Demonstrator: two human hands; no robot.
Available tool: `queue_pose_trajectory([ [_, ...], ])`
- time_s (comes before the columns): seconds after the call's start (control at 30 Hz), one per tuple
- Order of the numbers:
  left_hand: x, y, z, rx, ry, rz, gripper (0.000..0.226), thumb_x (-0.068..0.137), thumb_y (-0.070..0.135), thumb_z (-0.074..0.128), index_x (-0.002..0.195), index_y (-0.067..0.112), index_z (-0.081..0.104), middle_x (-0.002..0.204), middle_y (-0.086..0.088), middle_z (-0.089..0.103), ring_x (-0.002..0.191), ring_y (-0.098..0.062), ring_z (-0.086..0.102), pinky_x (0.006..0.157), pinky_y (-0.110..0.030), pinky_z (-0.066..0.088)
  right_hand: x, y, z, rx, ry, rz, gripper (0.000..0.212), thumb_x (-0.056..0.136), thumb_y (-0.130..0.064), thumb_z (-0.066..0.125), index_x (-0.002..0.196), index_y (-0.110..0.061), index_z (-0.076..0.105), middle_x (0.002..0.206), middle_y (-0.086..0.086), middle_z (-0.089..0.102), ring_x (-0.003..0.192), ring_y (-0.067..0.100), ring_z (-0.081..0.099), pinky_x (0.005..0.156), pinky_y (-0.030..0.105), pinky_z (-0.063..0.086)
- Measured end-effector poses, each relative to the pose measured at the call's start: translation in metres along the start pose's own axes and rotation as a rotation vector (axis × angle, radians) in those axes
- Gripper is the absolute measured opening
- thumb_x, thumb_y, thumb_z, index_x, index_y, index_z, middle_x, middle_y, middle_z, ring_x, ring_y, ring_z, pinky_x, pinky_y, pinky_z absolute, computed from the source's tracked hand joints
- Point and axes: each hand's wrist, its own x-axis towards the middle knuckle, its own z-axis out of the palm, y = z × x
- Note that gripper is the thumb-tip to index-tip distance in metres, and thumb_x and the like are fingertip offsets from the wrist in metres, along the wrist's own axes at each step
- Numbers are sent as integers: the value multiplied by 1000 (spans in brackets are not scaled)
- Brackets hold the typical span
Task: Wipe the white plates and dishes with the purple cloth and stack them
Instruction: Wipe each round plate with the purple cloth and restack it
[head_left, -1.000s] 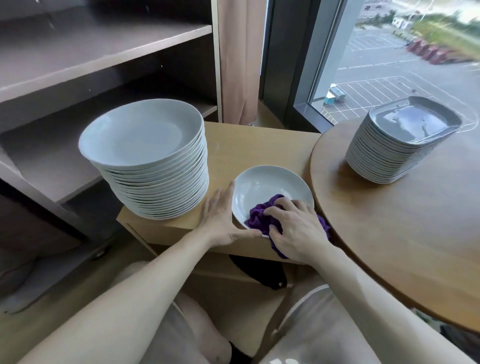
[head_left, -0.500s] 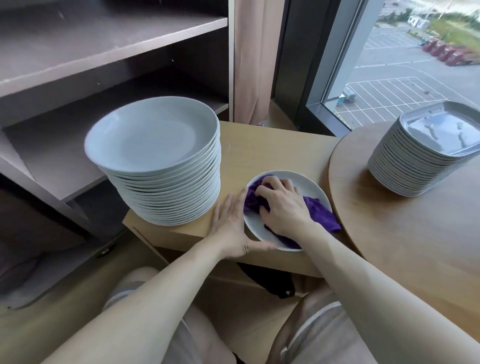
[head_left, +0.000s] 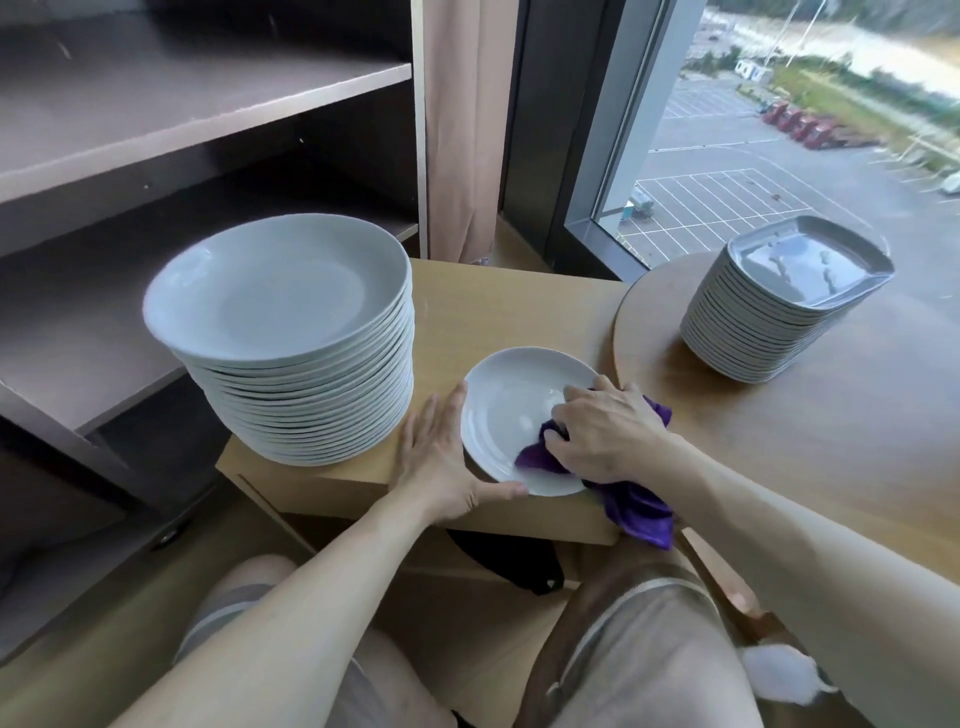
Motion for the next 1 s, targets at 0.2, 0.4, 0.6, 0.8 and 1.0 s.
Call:
queue_pose_trajectory([
  [0.2, -1, 2, 4, 3, 30, 2, 151, 37, 109, 49, 152, 44, -26, 169, 13, -5, 150, 0, -17, 122, -39, -13, -21, -23, 14, 282, 17, -86, 20, 94, -33, 46, 79, -30, 59, 99, -13, 55, 101, 21, 45, 86, 44, 40],
  [0.4, 1, 1, 4, 11, 21, 9, 149, 45, 102, 54, 155, 39, -25, 171, 5, -2, 155, -8, -17, 125, -39, -15, 9, -33, 10, 489, -25, -113, 10, 86, -31, 60, 94, -35, 64, 101, -15, 56, 106, 17, 46, 91, 41, 46],
  [0.6, 2, -1, 5, 14, 19, 62, 147, 49, 99, 54, 156, 36, -25, 171, 9, -6, 155, -11, -19, 126, -43, -12, 42, -54, 15, 402, 109, -165, 13, 89, -37, 58, 100, -31, 60, 104, -10, 55, 102, 19, 45, 83, 40, 42],
  [0.8, -1, -1, 7, -9, 59, 69, 148, 44, 109, 46, 155, 42, -25, 172, 10, -4, 156, -11, -16, 127, -43, -11, 74, -52, 25, 221, 383, -75, 21, 92, -43, 52, 99, -23, 52, 107, -2, 51, 99, 24, 44, 80, 40, 37],
  [1.0, -3, -2, 12, 20, 74, 54, 142, 48, 110, 41, 153, 44, -28, 171, 9, -8, 153, -5, -24, 123, -37, -18, 86, -33, 20, 2, 419, 22, 26, 95, -35, 49, 111, -18, 58, 114, 7, 54, 103, 31, 51, 81, 44, 37],
])
